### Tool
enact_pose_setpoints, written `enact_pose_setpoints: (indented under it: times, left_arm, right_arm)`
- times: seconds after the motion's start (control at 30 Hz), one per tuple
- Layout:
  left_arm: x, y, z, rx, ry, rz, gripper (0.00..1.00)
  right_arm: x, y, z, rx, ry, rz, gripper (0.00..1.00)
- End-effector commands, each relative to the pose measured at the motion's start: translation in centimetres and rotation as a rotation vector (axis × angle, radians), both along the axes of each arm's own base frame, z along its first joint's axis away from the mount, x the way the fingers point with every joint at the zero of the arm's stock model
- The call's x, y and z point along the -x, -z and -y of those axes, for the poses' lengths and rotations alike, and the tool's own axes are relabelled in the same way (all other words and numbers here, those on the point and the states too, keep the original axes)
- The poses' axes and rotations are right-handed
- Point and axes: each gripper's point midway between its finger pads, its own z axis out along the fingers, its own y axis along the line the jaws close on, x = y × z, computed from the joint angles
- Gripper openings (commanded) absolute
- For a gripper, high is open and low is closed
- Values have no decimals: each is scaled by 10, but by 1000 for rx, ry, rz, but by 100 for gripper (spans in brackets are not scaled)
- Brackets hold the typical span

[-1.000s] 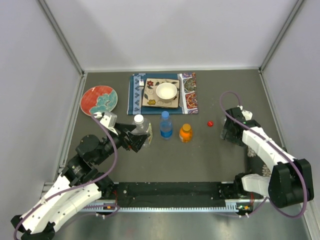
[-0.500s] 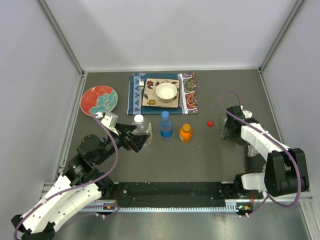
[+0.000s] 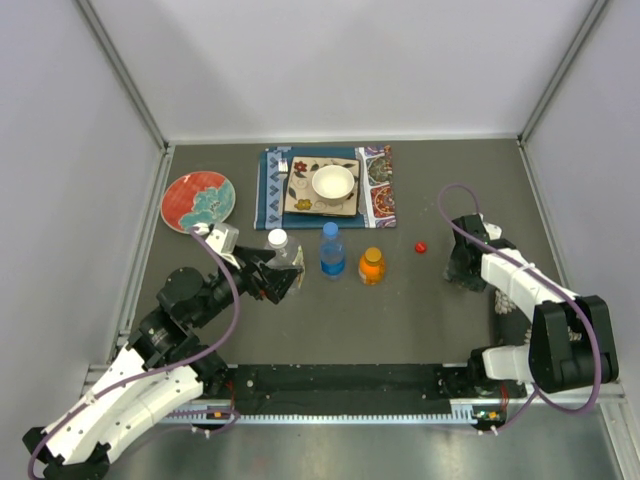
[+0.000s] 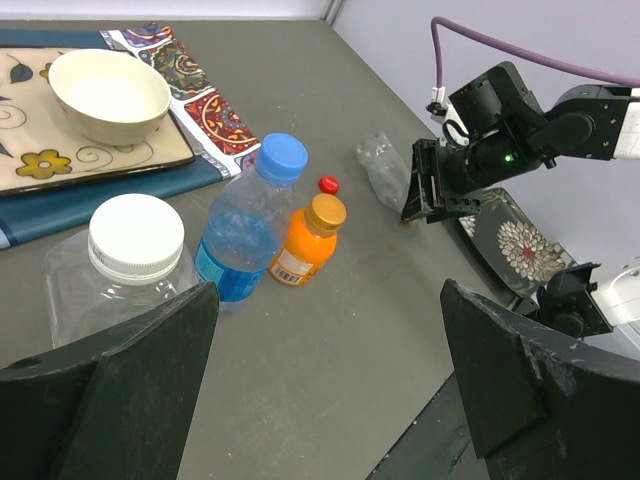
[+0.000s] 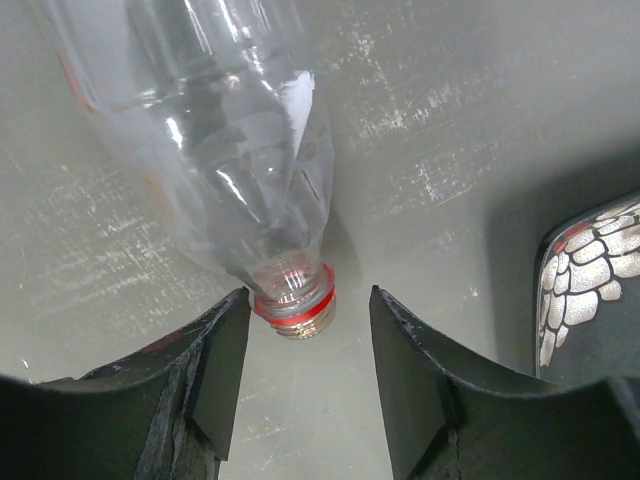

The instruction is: Unscrew the bottle caps

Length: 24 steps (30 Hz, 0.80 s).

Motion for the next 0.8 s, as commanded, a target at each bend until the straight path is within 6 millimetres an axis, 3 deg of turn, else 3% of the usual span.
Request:
enact_pose_setpoints:
  times: [0.0,0.13,0.47,0.77]
  left_arm:
    - [0,-12,4,44,14,37,98]
    - [0,-11,3,44,10,37,98]
    - [1,-9,3,38,14,38,98]
    - [1,-7,5,36,20,30,98]
  right_arm:
    - [-9,-3,0,-10,-7,29,51]
    - [-9,-3,0,-12,-8,28,49]
    - [-8,-6,0,-11,-8,43,29]
    - [-13,-45,-5,-45,-31,155,15]
